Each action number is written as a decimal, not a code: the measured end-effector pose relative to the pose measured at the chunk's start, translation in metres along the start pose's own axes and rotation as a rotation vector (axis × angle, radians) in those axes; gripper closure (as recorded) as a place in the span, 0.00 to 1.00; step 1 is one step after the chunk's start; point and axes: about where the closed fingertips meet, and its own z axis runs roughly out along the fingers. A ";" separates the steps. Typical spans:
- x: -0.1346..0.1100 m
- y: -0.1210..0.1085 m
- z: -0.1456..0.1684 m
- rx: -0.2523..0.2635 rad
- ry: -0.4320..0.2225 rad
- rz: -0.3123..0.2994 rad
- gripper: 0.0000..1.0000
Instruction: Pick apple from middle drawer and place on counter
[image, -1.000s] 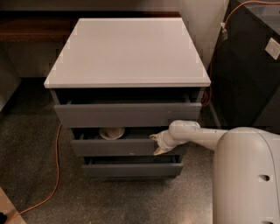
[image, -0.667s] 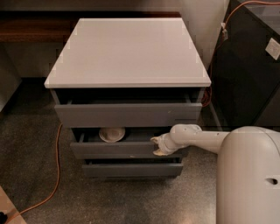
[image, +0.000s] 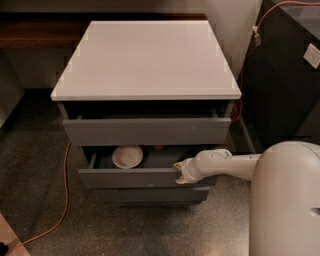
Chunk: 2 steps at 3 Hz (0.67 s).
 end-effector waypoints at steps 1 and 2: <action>-0.006 0.015 -0.003 0.007 0.012 0.027 1.00; -0.014 0.042 -0.008 0.015 0.030 0.076 1.00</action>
Offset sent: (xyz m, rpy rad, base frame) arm -0.1689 0.0236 -0.0294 0.0108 0.0297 -0.2965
